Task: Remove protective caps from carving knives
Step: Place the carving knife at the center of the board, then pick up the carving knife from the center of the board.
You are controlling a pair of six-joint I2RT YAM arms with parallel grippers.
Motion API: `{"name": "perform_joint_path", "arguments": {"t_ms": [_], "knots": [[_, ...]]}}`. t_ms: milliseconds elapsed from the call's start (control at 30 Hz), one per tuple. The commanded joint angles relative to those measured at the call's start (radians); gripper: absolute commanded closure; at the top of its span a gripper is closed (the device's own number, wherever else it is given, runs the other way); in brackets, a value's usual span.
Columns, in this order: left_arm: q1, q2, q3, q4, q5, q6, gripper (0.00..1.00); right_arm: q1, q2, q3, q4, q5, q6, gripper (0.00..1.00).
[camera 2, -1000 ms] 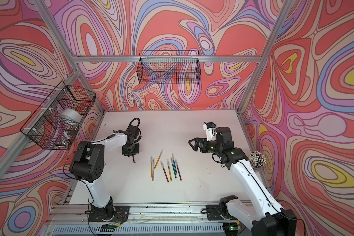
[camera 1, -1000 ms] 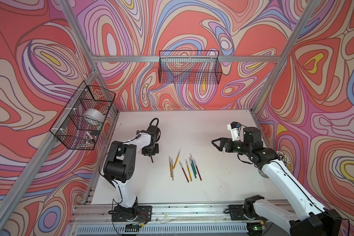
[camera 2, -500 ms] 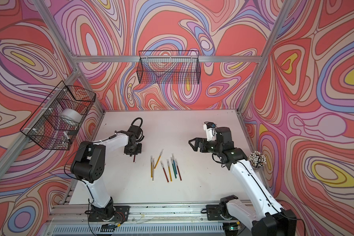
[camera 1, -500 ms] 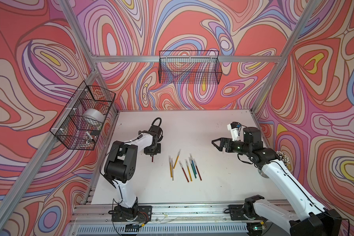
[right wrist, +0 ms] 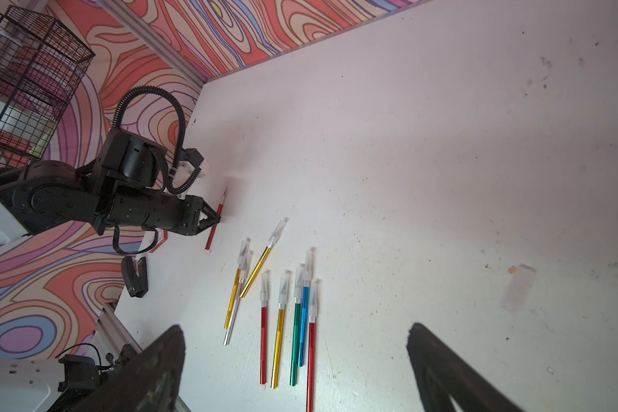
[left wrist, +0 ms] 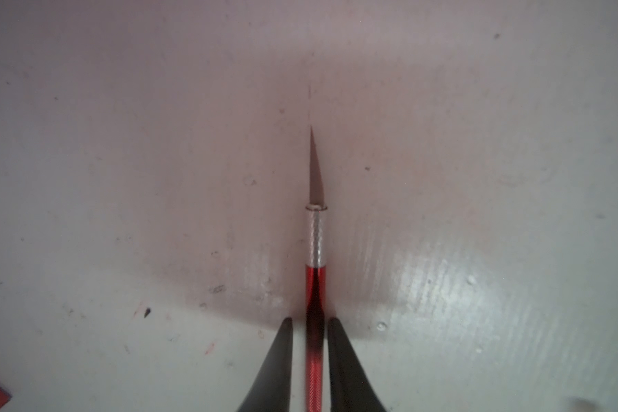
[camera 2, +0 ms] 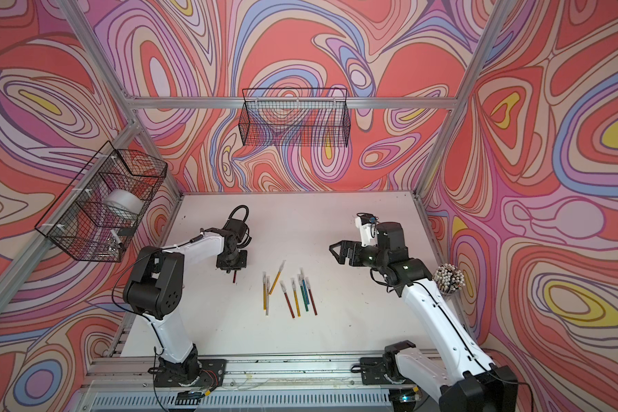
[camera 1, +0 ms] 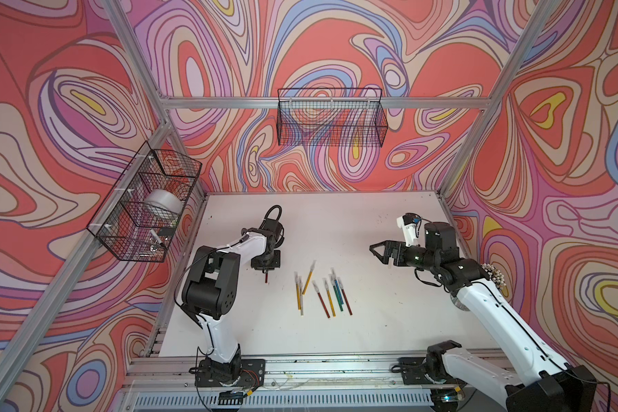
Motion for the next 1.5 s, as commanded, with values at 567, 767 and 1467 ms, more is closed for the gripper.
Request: {"name": "perform_joint_path", "arguments": {"t_ms": [567,767,1467], "knots": [[-0.072,-0.168,-0.058,-0.115,0.093,-0.072,0.70,0.005,-0.010,0.006,-0.013,-0.011,0.004,0.02],[-0.113,-0.251,-0.102,-0.138,0.129,-0.130,0.70,0.005,-0.009,0.018,-0.032,-0.013,-0.002,0.02],[-0.304,-0.311,-0.249,0.011,0.310,-0.348,0.68,0.008,0.017,0.018,-0.002,-0.050,0.023,0.02]]}}
